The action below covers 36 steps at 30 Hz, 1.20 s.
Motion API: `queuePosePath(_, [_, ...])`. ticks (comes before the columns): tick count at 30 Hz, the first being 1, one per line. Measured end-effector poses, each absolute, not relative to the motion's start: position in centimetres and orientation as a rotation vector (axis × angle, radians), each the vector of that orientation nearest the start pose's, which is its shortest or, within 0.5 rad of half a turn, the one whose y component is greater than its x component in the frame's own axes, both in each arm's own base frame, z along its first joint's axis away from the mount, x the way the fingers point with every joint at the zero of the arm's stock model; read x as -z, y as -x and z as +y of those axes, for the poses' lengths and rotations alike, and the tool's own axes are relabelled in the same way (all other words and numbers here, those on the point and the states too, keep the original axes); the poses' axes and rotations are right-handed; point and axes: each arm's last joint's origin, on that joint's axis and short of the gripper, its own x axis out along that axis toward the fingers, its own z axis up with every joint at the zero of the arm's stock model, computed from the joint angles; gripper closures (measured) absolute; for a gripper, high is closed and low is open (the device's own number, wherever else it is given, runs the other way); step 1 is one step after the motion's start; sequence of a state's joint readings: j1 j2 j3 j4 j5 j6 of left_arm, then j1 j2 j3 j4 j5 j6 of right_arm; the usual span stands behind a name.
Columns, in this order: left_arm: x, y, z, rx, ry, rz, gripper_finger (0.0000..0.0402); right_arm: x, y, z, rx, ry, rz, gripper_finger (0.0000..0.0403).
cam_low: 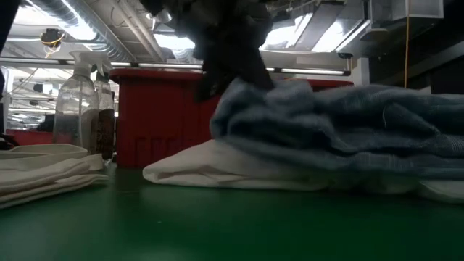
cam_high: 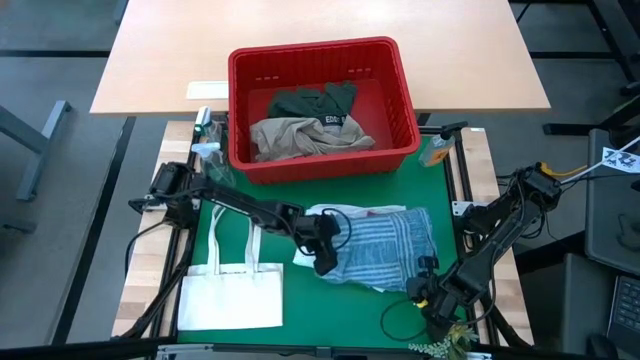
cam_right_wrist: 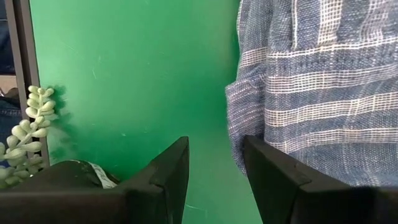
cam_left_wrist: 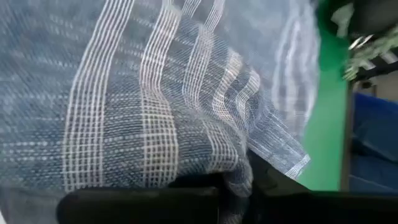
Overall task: Fold Laundry from Bin
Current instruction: Stack the blue checkered polo shirt on top of the folded white underwear
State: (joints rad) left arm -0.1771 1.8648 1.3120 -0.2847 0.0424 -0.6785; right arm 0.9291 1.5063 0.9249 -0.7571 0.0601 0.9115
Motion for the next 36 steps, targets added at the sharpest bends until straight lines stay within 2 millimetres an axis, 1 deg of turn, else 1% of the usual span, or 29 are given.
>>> queuePosePath(5, [-23.8, -39.8, -5.6, -0.112, 0.557, 0.896, 0.0395, -18.9, -15.9, 21.0, -0.122, -0.106, 1.377, 0.0249])
queuePosePath(10, [-26.7, -39.0, -4.1, -0.165, 0.513, 1.002, 0.0397, -18.9, -16.0, 21.0, -0.110, -0.101, 1.341, 0.0249])
queuePosePath(13, [-27.7, -38.6, -3.8, -0.186, 0.480, 1.054, 0.0398, -19.0, -16.3, 21.2, -0.110, -0.111, 1.295, 0.0249])
queuePosePath(17, [-28.1, -38.4, -3.7, -0.222, 0.453, 1.059, 0.0399, -19.1, -16.6, 21.5, -0.121, -0.131, 1.252, 0.0249])
queuePosePath(21, [-27.9, -38.2, -3.5, -0.260, 0.407, 1.075, 0.0399, -19.2, -16.8, 21.6, -0.118, -0.136, 1.217, 0.0249])
queuePosePath(22, [-27.6, -38.1, -3.5, -0.273, 0.394, 1.081, 0.0399, -19.2, -16.8, 21.6, -0.110, -0.132, 1.208, 0.0249])
queuePosePath(26, [-25.7, -37.5, -3.3, -0.323, 0.363, 1.137, 0.0395, -19.2, -17.0, 21.5, -0.070, -0.109, 1.156, 0.0249])
queuePosePath(29, [-23.9, -37.0, -3.2, -0.353, 0.339, 1.169, 0.0393, -19.3, -17.1, 21.3, -0.010, -0.074, 1.082, 0.0249])
queuePosePath(32, [-22.2, -36.2, -2.9, -0.419, 0.282, 1.202, 0.0392, -19.4, -17.3, 21.1, 0.045, -0.042, 1.009, 0.0249])
queuePosePath(36, [-20.4, -35.6, -2.4, -0.503, 0.219, 1.199, 0.0391, -19.4, -17.4, 21.0, 0.060, -0.032, 0.989, 0.0249])
